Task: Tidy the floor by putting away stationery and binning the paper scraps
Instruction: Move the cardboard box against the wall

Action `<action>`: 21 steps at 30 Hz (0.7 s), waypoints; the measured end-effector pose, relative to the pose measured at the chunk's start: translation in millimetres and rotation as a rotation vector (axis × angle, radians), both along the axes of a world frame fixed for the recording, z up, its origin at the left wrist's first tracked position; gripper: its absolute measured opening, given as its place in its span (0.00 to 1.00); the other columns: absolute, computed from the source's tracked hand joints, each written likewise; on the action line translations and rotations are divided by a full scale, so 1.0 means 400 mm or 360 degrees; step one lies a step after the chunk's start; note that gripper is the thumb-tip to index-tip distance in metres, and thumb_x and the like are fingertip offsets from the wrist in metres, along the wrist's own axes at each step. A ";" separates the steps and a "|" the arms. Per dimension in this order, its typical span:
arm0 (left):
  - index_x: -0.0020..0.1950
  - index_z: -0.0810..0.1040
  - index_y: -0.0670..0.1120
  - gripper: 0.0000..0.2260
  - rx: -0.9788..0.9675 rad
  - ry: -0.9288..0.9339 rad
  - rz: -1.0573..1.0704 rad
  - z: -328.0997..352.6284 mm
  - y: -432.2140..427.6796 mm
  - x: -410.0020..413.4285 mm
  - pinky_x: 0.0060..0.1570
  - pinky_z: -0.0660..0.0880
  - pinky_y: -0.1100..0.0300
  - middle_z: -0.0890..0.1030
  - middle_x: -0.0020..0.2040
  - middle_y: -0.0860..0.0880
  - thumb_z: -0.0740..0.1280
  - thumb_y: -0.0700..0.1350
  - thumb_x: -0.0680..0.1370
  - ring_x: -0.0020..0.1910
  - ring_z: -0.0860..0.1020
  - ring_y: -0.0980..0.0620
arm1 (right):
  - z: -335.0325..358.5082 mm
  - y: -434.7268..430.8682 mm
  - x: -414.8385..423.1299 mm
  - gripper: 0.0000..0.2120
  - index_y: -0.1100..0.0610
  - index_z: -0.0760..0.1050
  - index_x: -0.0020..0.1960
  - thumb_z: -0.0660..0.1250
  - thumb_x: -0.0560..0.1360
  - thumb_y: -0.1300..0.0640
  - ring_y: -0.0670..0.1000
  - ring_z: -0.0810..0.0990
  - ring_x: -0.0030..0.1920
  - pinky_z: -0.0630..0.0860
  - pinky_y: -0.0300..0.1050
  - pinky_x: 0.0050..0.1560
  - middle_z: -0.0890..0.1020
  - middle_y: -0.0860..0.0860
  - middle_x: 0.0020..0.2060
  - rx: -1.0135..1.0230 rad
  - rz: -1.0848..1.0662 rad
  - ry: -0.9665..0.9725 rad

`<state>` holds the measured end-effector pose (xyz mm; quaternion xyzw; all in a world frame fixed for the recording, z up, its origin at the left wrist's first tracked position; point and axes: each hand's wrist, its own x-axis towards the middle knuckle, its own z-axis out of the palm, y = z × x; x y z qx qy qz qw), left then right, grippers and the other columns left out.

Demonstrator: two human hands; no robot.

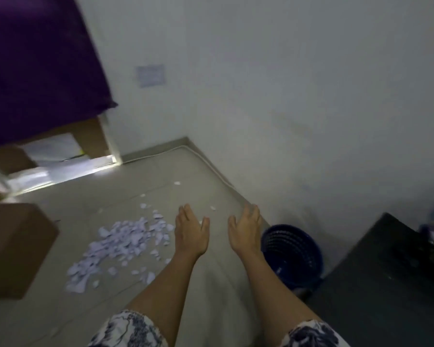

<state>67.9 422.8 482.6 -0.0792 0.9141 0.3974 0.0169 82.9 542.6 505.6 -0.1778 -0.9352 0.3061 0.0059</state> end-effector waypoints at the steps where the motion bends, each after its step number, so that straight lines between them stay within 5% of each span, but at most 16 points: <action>1: 0.76 0.50 0.39 0.30 -0.0019 -0.0011 0.0065 -0.013 -0.075 -0.013 0.74 0.54 0.50 0.54 0.77 0.39 0.56 0.52 0.80 0.75 0.55 0.41 | -0.008 -0.072 -0.025 0.26 0.60 0.55 0.75 0.54 0.81 0.52 0.59 0.58 0.73 0.61 0.52 0.72 0.53 0.59 0.76 -0.0023 0.0059 -0.0013; 16: 0.71 0.59 0.34 0.26 -0.0148 -0.0282 0.0939 -0.154 -0.989 -0.141 0.69 0.61 0.47 0.65 0.71 0.36 0.59 0.49 0.79 0.70 0.63 0.38 | -0.150 -1.014 -0.329 0.23 0.62 0.61 0.72 0.54 0.81 0.52 0.59 0.65 0.69 0.65 0.50 0.66 0.64 0.59 0.71 -0.0047 0.1002 -0.0223; 21: 0.72 0.58 0.33 0.28 -0.0156 -0.0443 0.1172 -0.259 -1.242 -0.273 0.72 0.57 0.48 0.63 0.72 0.34 0.59 0.50 0.79 0.72 0.60 0.37 | -0.241 -1.299 -0.531 0.22 0.63 0.62 0.71 0.54 0.81 0.52 0.61 0.65 0.68 0.65 0.51 0.66 0.66 0.61 0.68 0.0031 0.1259 -0.0316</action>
